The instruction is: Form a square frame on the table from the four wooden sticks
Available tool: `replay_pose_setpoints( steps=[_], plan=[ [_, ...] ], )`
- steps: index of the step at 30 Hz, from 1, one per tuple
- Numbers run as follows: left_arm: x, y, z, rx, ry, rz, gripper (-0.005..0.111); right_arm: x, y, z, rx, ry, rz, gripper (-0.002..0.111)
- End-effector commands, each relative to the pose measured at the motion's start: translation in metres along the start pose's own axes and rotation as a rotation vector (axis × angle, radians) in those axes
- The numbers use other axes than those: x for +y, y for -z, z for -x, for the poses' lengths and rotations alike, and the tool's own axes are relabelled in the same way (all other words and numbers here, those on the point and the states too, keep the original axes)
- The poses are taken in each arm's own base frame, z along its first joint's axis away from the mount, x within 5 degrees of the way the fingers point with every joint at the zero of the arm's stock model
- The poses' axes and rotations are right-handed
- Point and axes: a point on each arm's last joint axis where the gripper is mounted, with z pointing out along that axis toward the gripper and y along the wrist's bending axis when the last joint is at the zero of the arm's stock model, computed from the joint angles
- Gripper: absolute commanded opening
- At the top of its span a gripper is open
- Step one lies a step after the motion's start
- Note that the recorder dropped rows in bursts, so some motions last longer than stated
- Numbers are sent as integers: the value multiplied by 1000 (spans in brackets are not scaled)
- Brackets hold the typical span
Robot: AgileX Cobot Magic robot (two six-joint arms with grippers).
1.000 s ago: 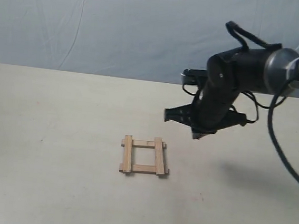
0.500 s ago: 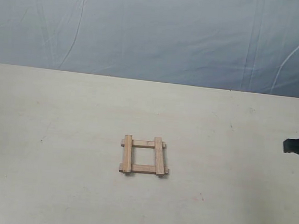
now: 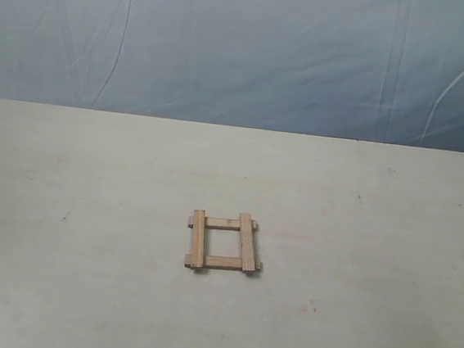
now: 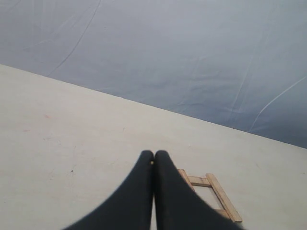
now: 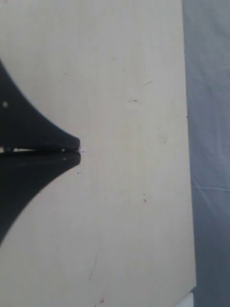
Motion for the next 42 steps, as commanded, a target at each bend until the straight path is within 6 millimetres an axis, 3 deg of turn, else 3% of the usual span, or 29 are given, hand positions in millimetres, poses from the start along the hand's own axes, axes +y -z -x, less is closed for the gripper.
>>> replay_pose_setpoints(
  steps=[1, 4, 15, 40, 42],
  plan=[
    [1, 0, -1, 6, 9, 8, 0, -3, 25, -28, -192, -9, -4, -1],
    [1, 0, -1, 6, 9, 8, 0, -4, 34, -45, -251, -34, 1, -1],
    [1, 0, -1, 6, 7, 8, 0, -3, 67, -54, -402, -44, 28, -1],
    [1, 0, -1, 1, -1, 8, 0, -3, 68, -51, -428, -48, 29, -1],
    [0, 0, 2, -26, -69, 0, 0, -3, 68, -51, -428, -50, 30, -1]
  ],
)
